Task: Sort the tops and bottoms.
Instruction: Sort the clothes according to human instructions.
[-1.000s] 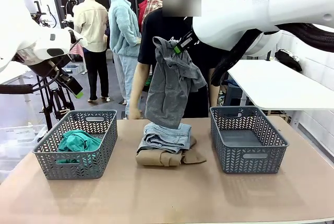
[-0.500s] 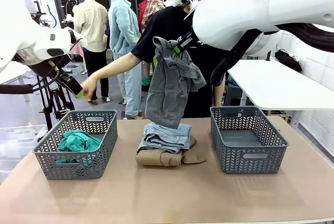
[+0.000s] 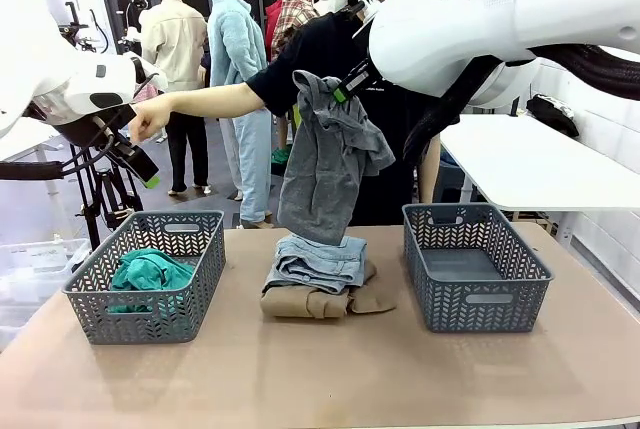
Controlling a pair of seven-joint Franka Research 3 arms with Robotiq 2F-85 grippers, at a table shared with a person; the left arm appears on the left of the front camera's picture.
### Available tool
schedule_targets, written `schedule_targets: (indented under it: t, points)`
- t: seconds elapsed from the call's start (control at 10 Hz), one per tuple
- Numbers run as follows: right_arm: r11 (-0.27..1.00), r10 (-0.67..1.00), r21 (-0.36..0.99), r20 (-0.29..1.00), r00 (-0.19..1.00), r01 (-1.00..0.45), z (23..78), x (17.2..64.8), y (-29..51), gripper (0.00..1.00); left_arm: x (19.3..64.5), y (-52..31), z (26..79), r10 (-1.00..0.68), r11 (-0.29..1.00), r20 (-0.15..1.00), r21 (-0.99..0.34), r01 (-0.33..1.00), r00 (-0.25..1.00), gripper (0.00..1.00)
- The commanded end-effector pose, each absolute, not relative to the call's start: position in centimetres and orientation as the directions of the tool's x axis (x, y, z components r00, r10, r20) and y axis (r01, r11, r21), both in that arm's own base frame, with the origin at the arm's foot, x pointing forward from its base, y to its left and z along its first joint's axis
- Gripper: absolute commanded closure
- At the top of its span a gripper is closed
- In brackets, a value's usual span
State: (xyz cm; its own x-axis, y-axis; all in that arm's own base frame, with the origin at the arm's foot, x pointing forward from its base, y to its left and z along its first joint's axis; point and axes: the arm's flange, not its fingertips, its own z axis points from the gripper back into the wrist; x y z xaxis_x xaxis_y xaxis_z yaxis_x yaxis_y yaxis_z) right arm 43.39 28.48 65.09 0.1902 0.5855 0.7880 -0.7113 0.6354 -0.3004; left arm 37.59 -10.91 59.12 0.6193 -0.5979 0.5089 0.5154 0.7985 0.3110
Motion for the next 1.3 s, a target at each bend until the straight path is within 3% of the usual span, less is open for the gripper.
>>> schedule_targets:
  t: [0.0,0.9,1.2]
  points:
    - [0.64,0.588,-0.307,0.786,0.191,-0.704,65.5,43.5,28.7,1.0,37.5,-10.9,59.1,-0.586,0.807,0.514,0.303,0.507,0.626,0.14]
    - [0.64,0.588,-0.307,0.786,0.191,-0.704,65.5,43.5,28.7,1.0,37.6,-10.9,59.1,-0.598,0.799,0.509,0.311,0.515,0.619,0.14]
    - [0.64,0.588,-0.307,0.786,0.191,-0.704,65.5,43.5,28.7,1.0,34.8,-7.4,62.2,-0.612,0.775,0.547,0.275,0.569,0.571,0.14]
